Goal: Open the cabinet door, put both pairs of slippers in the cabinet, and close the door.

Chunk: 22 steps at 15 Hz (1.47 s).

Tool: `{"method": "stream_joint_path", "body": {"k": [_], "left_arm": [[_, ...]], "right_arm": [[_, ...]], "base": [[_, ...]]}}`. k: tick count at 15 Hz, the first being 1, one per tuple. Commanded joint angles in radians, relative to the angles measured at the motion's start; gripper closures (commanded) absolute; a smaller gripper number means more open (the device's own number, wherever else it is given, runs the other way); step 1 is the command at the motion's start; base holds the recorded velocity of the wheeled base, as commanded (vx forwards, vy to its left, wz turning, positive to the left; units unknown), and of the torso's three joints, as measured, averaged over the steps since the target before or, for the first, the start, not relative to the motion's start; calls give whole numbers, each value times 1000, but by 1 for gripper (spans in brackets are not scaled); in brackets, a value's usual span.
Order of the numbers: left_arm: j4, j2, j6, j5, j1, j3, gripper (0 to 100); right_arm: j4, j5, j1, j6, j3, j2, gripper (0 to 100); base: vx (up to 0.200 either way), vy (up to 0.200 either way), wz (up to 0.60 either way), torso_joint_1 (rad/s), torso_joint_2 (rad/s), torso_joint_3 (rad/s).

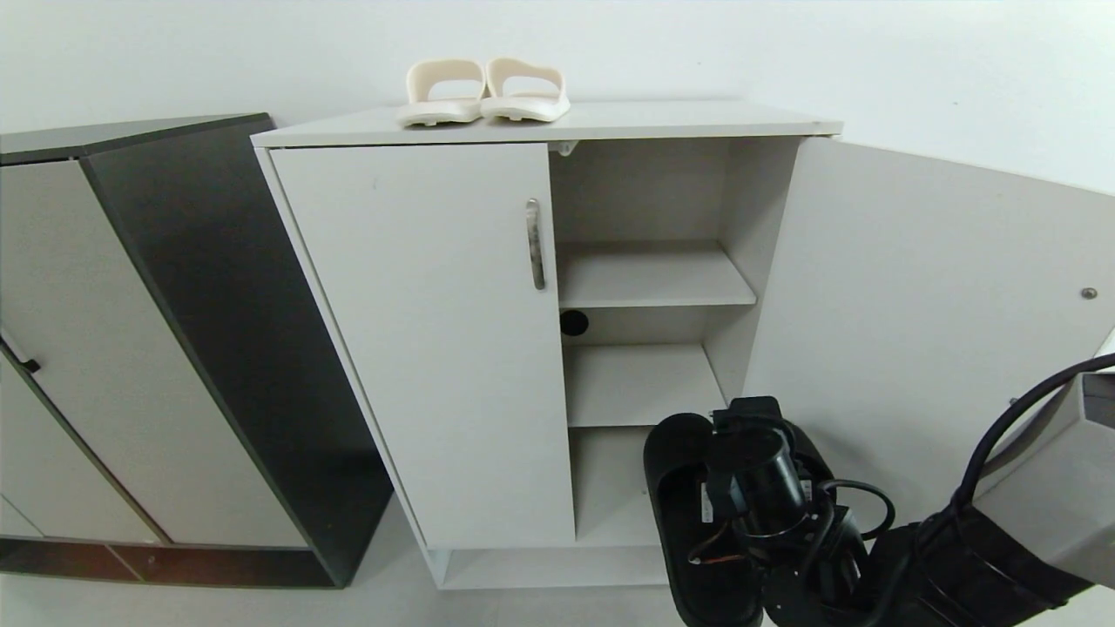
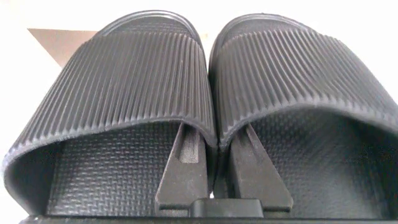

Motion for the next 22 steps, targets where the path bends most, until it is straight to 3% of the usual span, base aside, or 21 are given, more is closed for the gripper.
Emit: {"method": "stream_joint_path", "body": {"k": [1,19,21,22], "left_arm": [[0,2,0,-1,0,0,100],[0,2,0,-1,0,0,100],[0,2,0,-1,0,0,100],[0,2,0,-1,0,0,100]], "right_arm": [[0,0,-2,0,2,-1,100],[0,8,-40,-5,9,0,100],[-11,34,-26,-2,8,-3,100],[-77,113,18,-12,3,-12,100]], "base": [[0,0,0,0,0,0],[0,0,0,0,0,0],[0,0,0,0,0,0],[0,0,0,0,0,0]]}}
